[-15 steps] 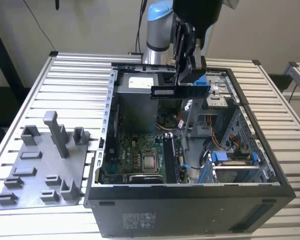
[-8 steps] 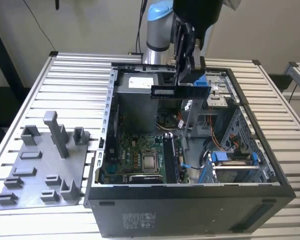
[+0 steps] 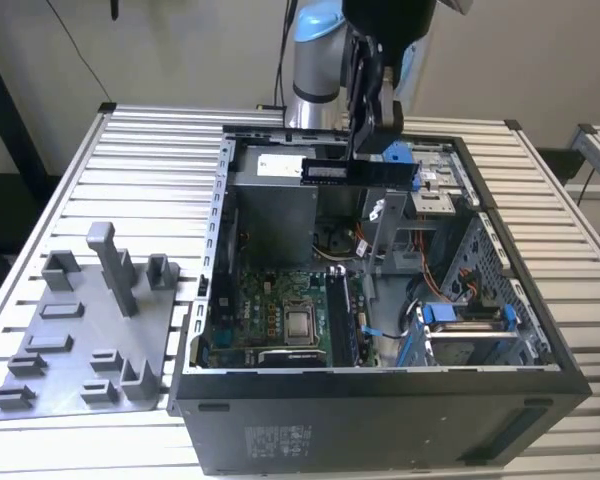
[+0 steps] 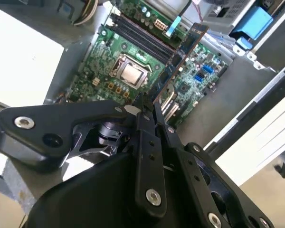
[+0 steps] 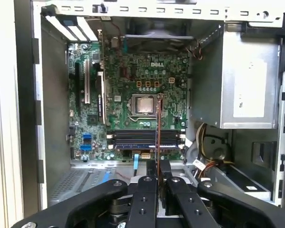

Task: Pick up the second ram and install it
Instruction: 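Pick up the second ram and move it above second insertion slot, then insert the second ram into the second slot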

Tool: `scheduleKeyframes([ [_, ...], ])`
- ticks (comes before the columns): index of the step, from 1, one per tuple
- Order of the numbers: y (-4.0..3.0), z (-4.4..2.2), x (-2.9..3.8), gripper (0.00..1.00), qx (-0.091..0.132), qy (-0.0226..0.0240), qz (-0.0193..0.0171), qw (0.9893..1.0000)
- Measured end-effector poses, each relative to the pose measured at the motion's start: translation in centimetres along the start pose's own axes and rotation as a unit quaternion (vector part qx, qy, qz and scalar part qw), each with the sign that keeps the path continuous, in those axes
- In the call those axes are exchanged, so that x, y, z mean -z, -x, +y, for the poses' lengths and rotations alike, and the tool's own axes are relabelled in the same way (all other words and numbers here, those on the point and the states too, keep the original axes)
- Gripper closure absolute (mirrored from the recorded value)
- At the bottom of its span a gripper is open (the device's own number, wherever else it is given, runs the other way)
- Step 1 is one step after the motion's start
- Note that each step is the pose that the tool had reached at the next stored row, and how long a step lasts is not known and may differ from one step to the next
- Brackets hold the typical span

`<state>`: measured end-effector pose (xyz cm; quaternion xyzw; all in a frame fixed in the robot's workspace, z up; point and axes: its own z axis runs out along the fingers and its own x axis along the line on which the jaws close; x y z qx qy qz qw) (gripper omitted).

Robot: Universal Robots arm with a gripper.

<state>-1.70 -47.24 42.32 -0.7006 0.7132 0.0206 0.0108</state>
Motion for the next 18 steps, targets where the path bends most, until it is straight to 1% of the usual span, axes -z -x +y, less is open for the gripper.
scheduleKeyframes([
  [4,1.62,0.00,-0.10,0.86,0.000,-0.0007,0.0000,1.0000],
  [6,2.15,-0.03,-0.12,0.86,0.000,-0.0007,0.0002,1.0000],
  [7,2.24,-0.06,-0.13,0.86,0.000,-0.0006,0.0002,1.0000],
  [18,2.25,-0.07,-0.13,0.86,0.004,-0.0005,0.0003,1.0000],
])
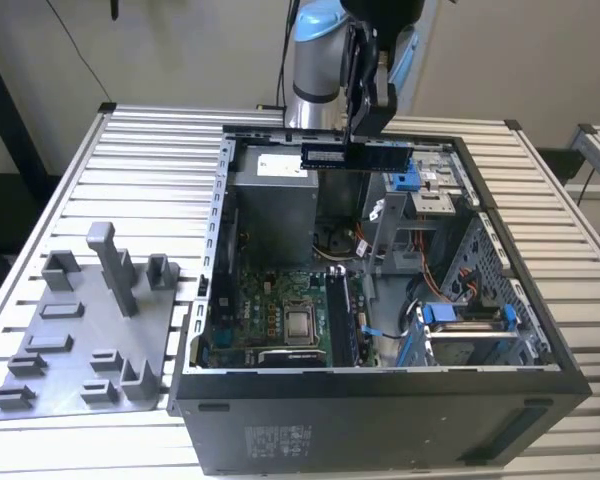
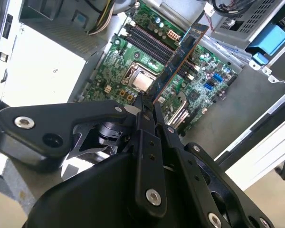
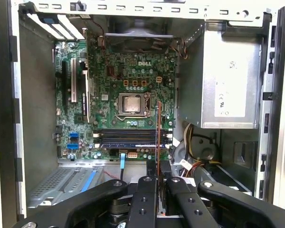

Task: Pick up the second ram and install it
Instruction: 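Insert the second ram into the second slot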

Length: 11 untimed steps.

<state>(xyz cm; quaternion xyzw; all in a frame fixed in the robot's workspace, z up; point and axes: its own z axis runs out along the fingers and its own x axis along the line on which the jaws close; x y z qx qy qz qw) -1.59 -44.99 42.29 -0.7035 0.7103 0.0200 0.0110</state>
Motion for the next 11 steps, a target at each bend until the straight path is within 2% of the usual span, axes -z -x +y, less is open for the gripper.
scheduleKeyframes([
  [5,0.00,0.00,0.00,0.86,-0.003,-0.0001,0.0000,1.0000],
  [11,-0.01,0.01,-0.05,0.86,-0.033,-0.0014,-0.0004,0.9995],
])
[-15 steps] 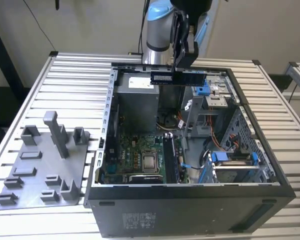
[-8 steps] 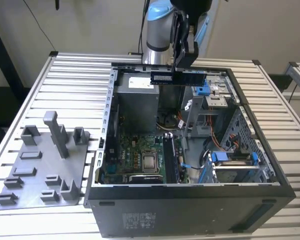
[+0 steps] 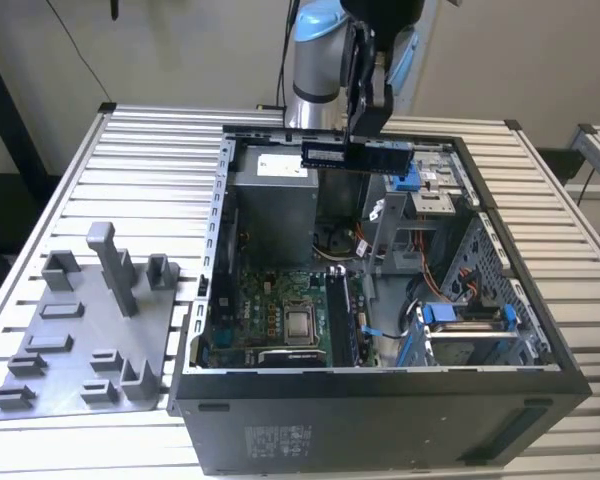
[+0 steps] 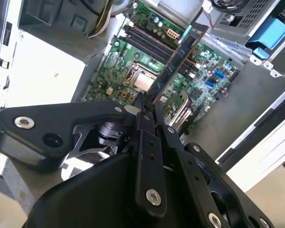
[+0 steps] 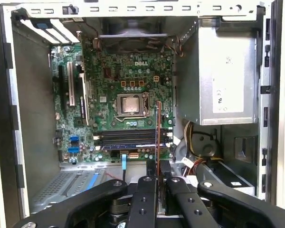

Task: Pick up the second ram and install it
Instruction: 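Insert the second ram into the second slot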

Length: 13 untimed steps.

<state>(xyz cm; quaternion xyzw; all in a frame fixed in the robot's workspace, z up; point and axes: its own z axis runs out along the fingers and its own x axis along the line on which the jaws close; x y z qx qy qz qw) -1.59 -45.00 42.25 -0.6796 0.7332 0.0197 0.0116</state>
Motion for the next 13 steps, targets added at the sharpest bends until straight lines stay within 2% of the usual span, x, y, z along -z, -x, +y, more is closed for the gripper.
scheduleKeyframes([
  [7,-0.02,0.00,-0.04,0.86,-0.036,-0.0016,-0.0005,0.9993],
  [13,-0.03,0.00,-0.06,0.86,-0.068,-0.0030,-0.0010,0.9977],
])
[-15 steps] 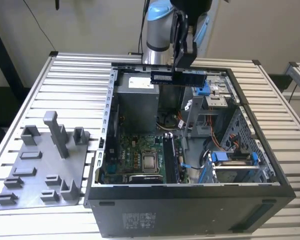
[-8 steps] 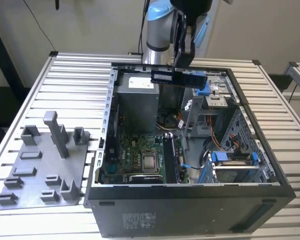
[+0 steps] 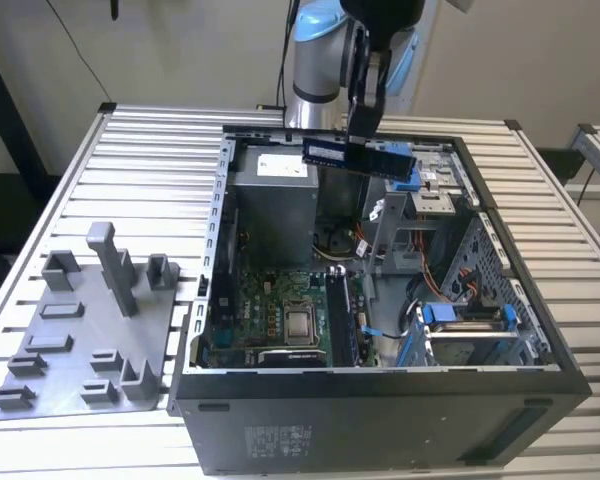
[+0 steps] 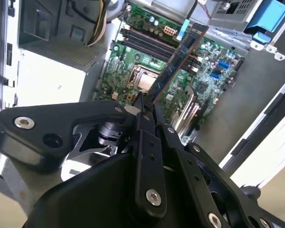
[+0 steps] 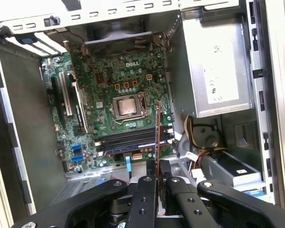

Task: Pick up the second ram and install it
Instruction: 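Insert the second ram into the second slot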

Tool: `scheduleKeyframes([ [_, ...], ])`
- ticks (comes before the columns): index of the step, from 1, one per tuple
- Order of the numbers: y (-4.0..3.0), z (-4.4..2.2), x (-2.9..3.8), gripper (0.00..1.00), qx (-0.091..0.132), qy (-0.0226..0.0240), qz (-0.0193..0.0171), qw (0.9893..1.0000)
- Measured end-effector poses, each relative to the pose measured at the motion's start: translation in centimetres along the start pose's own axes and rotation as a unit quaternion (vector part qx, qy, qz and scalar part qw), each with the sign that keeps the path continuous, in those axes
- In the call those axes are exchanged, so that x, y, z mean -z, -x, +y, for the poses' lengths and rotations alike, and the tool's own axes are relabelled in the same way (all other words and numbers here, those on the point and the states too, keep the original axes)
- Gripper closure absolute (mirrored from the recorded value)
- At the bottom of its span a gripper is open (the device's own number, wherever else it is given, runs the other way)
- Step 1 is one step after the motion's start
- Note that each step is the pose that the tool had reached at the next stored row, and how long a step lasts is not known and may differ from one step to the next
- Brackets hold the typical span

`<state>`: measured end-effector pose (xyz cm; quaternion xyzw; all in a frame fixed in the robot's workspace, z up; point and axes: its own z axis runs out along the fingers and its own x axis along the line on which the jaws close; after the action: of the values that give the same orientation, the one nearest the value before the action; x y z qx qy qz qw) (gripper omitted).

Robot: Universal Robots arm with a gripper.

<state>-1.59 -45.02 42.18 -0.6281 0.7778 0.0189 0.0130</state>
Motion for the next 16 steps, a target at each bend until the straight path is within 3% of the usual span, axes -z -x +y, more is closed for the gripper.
scheduleKeyframes([
  [8,-0.02,-0.01,0.00,0.86,-0.034,-0.0015,-0.0005,0.9994],
  [16,-0.04,-0.01,-0.05,0.86,-0.066,-0.0028,-0.0008,0.9978],
])
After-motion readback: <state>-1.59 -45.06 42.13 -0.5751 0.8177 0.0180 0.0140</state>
